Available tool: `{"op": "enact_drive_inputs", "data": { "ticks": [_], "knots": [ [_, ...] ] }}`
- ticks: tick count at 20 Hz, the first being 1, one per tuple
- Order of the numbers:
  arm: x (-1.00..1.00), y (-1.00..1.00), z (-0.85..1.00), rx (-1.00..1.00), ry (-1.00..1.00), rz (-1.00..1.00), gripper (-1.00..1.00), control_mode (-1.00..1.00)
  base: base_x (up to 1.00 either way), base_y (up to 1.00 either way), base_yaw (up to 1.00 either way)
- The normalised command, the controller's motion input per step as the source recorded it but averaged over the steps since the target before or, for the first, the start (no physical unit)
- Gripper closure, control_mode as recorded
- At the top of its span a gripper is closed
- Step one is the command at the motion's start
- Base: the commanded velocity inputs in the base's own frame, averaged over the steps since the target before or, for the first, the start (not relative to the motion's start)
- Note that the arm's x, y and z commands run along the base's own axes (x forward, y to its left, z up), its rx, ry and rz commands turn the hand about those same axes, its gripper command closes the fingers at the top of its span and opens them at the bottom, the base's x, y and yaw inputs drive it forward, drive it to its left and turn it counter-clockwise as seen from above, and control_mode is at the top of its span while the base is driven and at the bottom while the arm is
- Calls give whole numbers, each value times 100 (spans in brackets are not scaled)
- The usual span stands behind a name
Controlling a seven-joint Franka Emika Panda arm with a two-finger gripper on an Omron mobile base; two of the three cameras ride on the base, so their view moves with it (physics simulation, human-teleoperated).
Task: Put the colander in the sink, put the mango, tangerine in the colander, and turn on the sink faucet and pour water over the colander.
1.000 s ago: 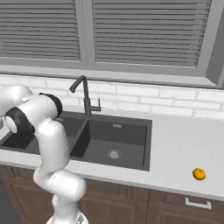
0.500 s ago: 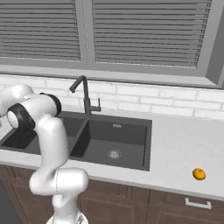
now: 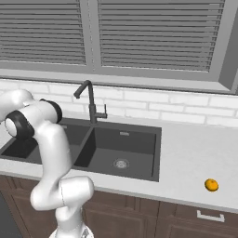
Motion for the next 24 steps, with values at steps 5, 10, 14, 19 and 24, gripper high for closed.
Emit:
{"op": "enact_drive_inputs", "data": {
  "ticks": [5, 10, 14, 19, 24],
  "knots": [
    [27, 1, -5, 0, 0, -4, -100, -100, 0, 0, 0],
    [31, 17, -8, 1, 2, -3, -100, -100, 0, 0, 0],
    [27, 26, -8, 0, 5, -3, -100, -100, 0, 0, 0],
    [21, 26, -10, 0, 7, -3, -100, -100, 0, 0, 0],
    [13, 17, -17, 0, 6, -4, -100, -100, 0, 0, 0]
  ]
}}
